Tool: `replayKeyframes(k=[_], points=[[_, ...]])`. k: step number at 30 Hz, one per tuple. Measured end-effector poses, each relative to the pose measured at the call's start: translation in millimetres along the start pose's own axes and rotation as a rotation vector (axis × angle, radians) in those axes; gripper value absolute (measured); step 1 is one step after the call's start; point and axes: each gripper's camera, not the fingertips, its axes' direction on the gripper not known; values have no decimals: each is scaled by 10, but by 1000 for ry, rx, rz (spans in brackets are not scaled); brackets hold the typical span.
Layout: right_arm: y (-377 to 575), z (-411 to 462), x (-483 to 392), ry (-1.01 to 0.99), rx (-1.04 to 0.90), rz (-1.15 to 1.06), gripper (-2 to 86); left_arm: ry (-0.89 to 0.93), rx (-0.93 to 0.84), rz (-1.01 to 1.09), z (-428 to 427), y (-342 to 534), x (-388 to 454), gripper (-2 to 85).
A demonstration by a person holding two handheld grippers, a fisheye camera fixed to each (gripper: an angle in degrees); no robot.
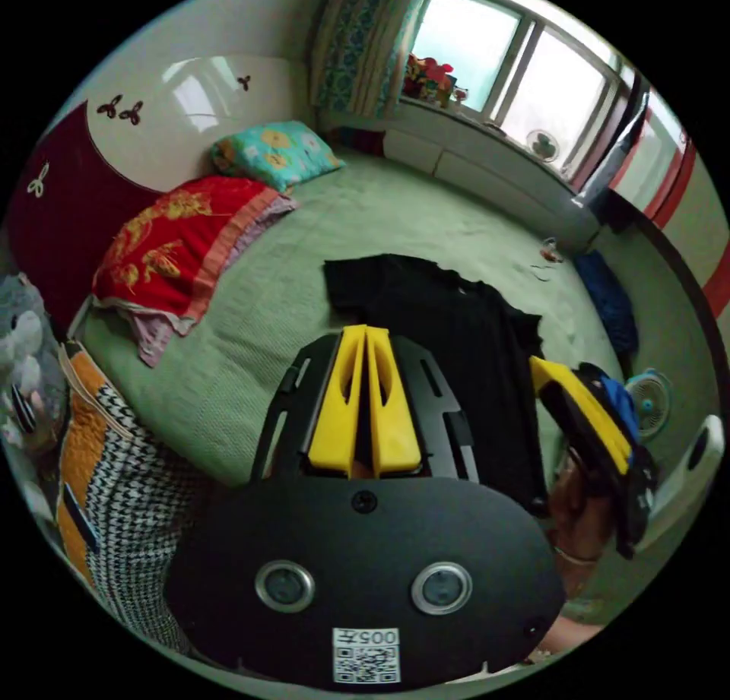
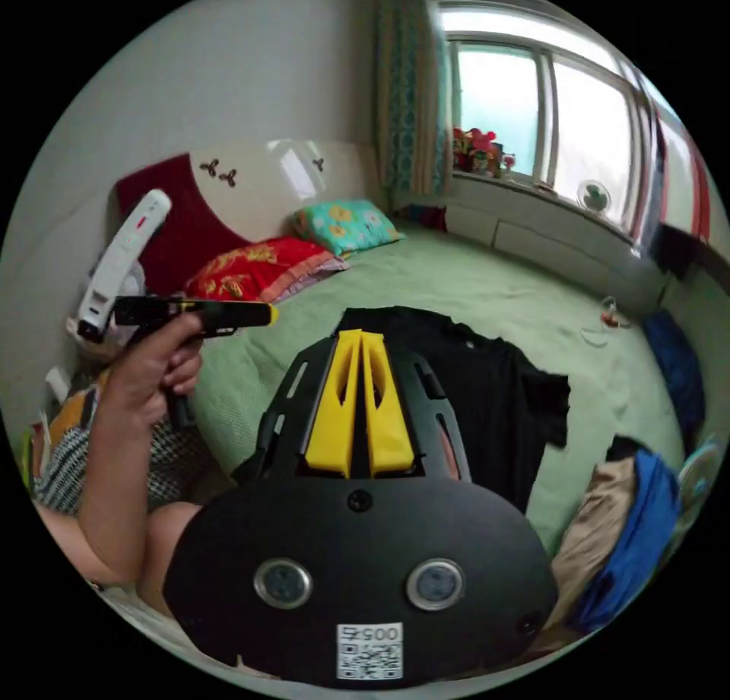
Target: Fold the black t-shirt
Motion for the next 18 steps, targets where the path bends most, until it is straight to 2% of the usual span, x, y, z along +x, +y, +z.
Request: replayKeyframes(k=[5, 7, 12, 18], points=[[-508, 816, -291, 115, -107, -119, 1, 40, -105, -48, 545, -39, -565, 9], [-675, 1197, -380, 96, -143, -197, 27, 85, -186, -70, 654, -128, -867, 25], [-1308, 2325, -497, -30, -317, -290, 63, 140, -126, -157, 567, -343, -1402, 47], [-1975, 3600, -560, 142, -535, -332, 60, 170, -119, -204, 668, -558, -2004, 81]])
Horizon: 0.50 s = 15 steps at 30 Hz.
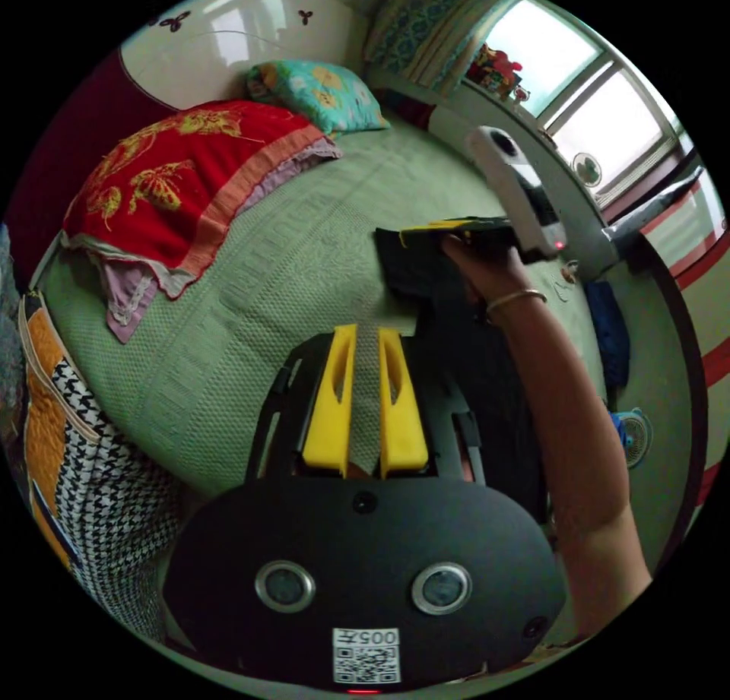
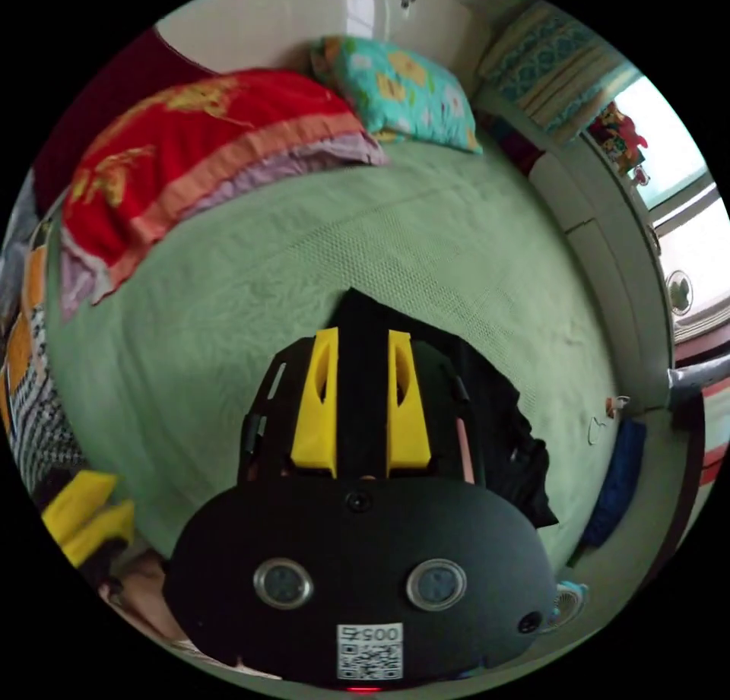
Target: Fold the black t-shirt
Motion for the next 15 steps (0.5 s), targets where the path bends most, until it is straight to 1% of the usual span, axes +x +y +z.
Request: replayKeyframes(k=[2, 4, 7, 9, 12, 14, 15], points=[[-313, 239, 109, -44, -56, 46, 65, 22, -44, 9, 30, -115, -162, 96], [-494, 377, 223, -89, -82, 92, 72, 8, -38, -3, 16, -201, -317, 99], [-713, 600, 397, -73, -123, 143, 79, -32, -25, 44, -29, -290, -387, 93], [-784, 733, 482, -92, -148, 157, 77, -28, -15, 71, -50, -338, -421, 91], [-835, 769, 670, -122, -100, 190, 33, 20, -17, 78, -55, -422, -516, 88], [-860, 674, 895, -134, -65, 222, -6, 25, -24, 85, -48, -473, -551, 86], [-854, 624, 956, -144, -42, 219, -8, 16, -30, 105, -39, -508, -552, 85]])
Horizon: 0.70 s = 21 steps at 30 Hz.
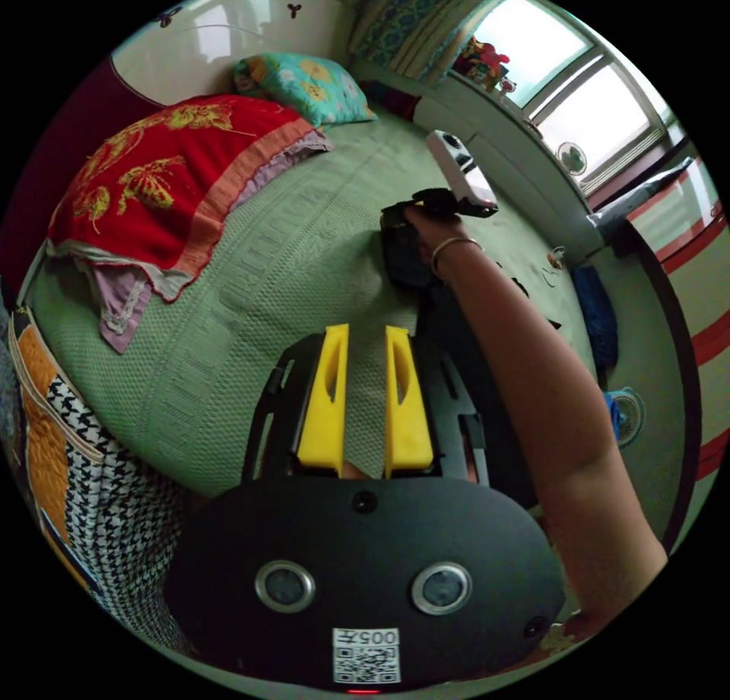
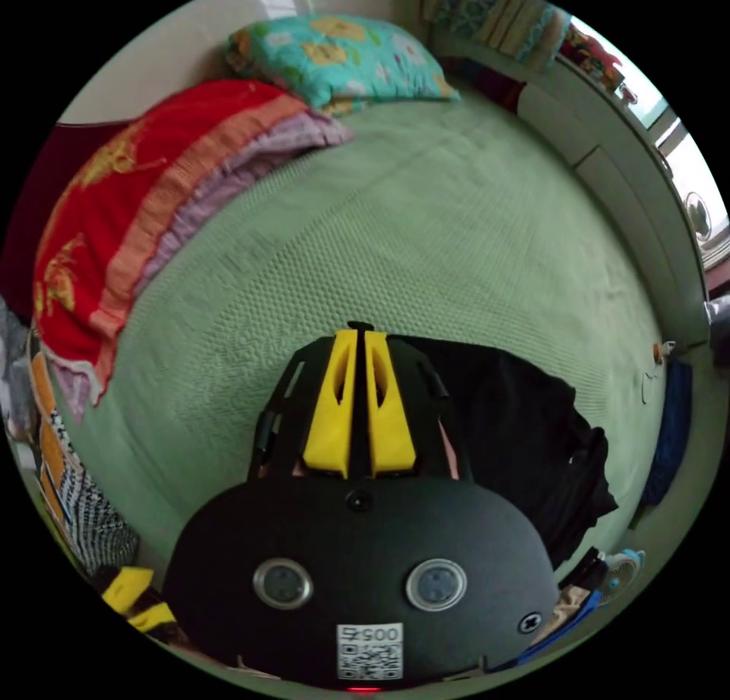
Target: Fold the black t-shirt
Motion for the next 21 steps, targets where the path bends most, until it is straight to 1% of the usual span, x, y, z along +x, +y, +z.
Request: replayKeyframes(k=[3, 5, 8, 12, 14, 16, 18, 21], points=[[18, -328, 364, -68, 88, 24, -15, -31, -18, 45, 25, -92, 6, 84], [134, -596, 768, -153, 157, 64, -16, -36, -23, 60, 39, -144, 4, 84], [347, -775, 1319, -217, 196, 106, -15, -15, -38, 83, 70, -225, 2, 83], [549, -701, 2015, -154, 180, 227, 4, -30, -46, 113, 99, -336, 23, 83], [634, -512, 2505, -139, 115, 368, 46, -37, -47, 122, 115, -387, 33, 83], [710, -404, 2792, -149, 88, 420, 68, -28, -54, 129, 140, -461, 38, 83], [774, -375, 2969, -162, 99, 434, 80, -20, -50, 137, 150, -516, 43, 83], [786, -383, 3048, -226, 125, 347, 98, -21, -44, 143, 172, -622, 40, 83]])
